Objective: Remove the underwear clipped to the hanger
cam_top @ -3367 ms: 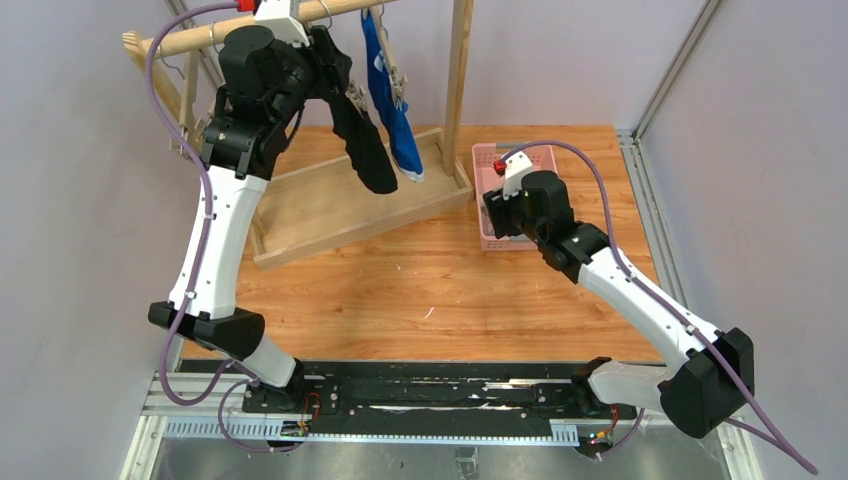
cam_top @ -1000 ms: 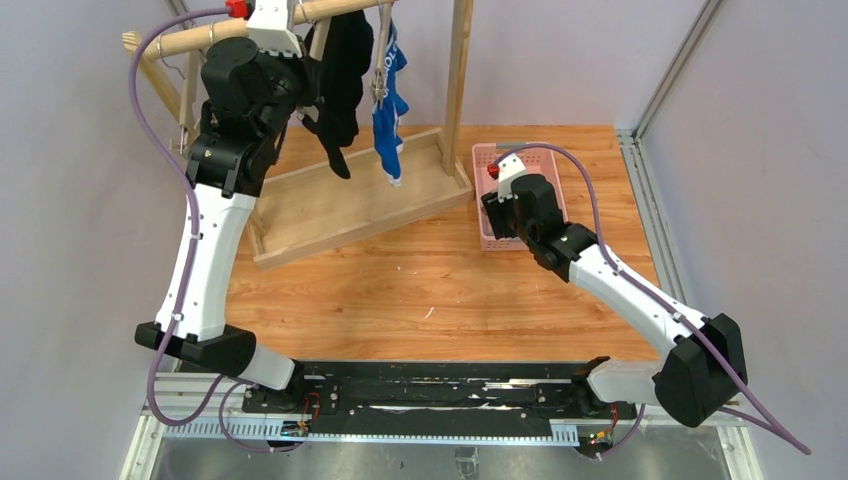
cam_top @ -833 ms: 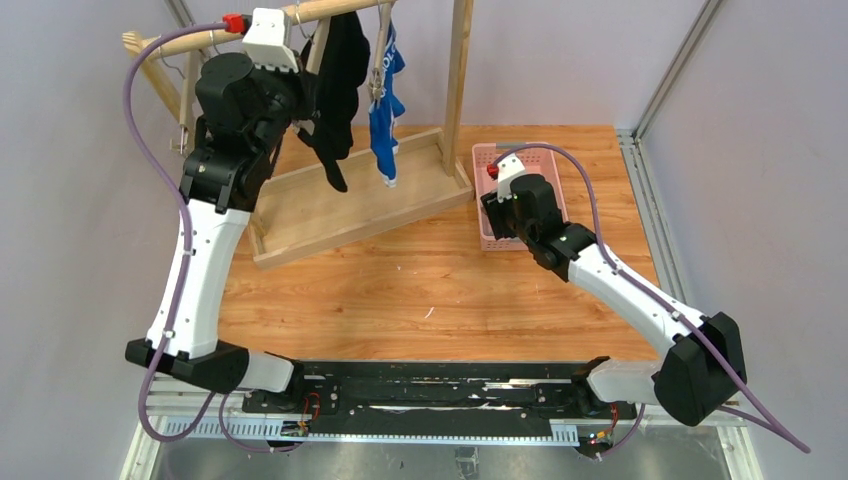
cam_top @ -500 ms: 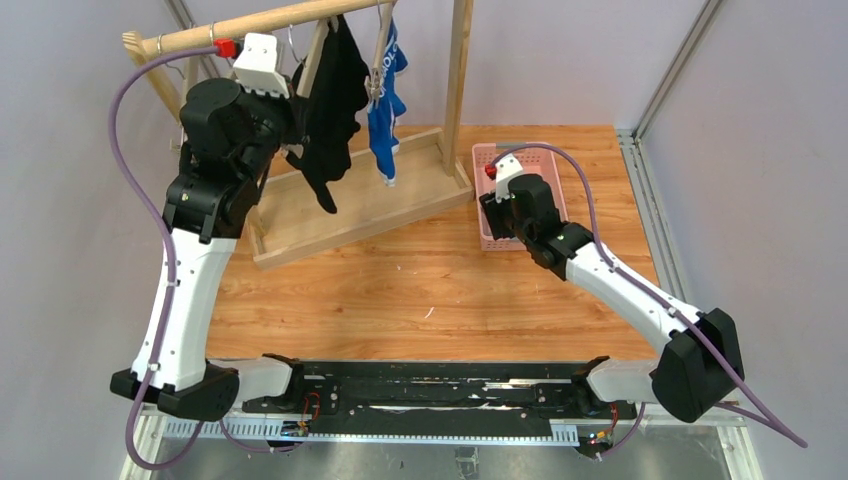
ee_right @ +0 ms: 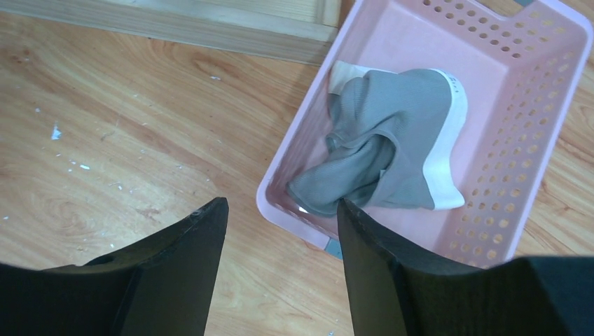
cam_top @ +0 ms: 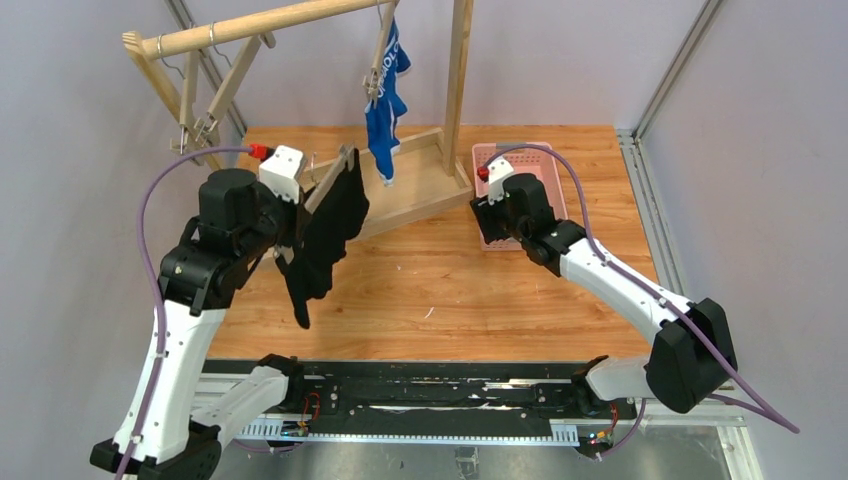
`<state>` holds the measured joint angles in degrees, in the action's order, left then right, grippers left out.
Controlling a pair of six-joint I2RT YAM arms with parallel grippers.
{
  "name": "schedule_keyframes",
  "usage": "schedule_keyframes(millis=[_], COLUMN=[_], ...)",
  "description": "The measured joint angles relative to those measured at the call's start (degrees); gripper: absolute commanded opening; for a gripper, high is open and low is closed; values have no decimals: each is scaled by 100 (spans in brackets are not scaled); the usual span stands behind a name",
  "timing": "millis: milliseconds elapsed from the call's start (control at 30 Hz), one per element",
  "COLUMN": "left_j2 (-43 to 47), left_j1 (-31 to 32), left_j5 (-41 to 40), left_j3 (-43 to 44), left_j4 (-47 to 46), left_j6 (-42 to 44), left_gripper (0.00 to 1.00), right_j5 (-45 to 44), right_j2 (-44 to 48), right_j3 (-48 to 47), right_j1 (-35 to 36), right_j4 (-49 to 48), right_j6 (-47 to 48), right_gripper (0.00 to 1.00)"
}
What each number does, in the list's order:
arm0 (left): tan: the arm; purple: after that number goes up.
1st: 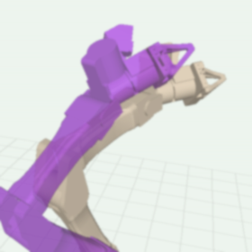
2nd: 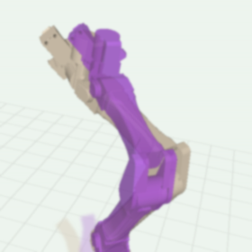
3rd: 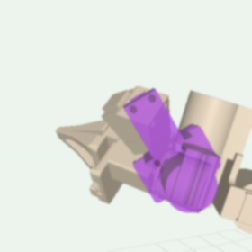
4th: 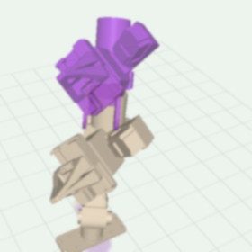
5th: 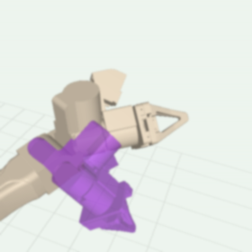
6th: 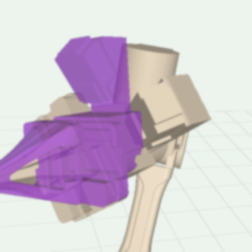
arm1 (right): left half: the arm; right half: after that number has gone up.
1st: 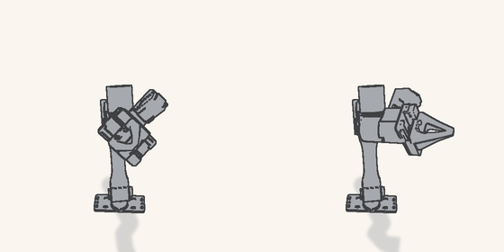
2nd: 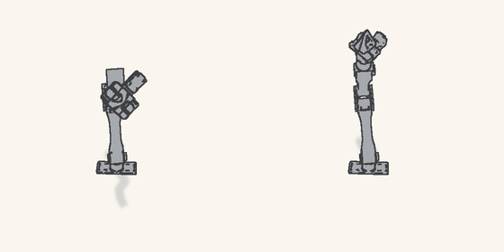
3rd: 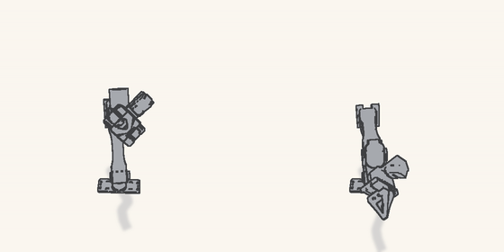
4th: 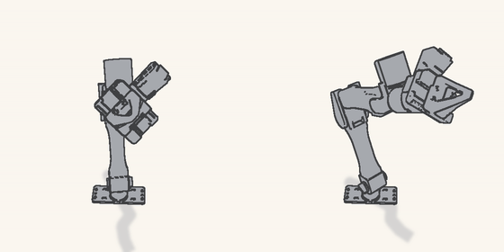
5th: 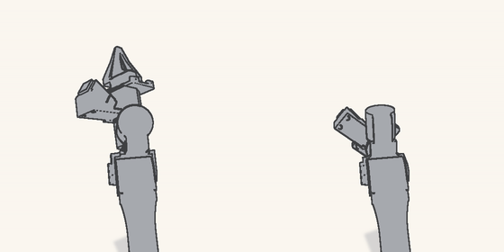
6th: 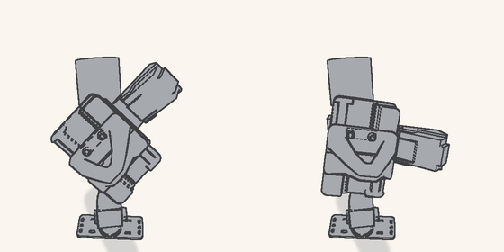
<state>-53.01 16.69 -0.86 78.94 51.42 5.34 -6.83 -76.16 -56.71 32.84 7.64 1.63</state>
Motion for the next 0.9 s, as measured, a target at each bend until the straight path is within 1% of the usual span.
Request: schedule_keyframes(millis=[67,100,167,300,433,533,600,733,900], left_j2=[177,310,407,597,645,612,527,275,-127], left_j1=[0,0,0,0,0,0,0,15,127], left_j5=[256,516,686,1259,1862,2378,2728,3335,3880], left_j3=[-125,-247,-321,-415,-452,-498,-511,-511,-503], left_j4=[254,382,470,732,852,883,892,892,892], left_j6=[83,142,197,374,568,734,844,1038,1309], left_gripper=[0,0,0,0,0,0,0,0,0], right_j5=[175,256,446,1156,2544,3923,4647,5906,6819], right_j2=[-7,-7,-2,118,505,949,1128,1215,1156], right_j3=[-2,-2,-2,-2,85,319,352,293,291], right_j1=[-2,-11,-55,-321,-1019,-1681,-1941,-2052,-2052], right_j4=[-24,-35,-63,-109,-407,-933,-1228,-1803,-2653], right_j6=[2,2,4,11,-24,-181,-323,-708,-1434], right_gripper=[62,63,64,67,71,73,74,74,77])
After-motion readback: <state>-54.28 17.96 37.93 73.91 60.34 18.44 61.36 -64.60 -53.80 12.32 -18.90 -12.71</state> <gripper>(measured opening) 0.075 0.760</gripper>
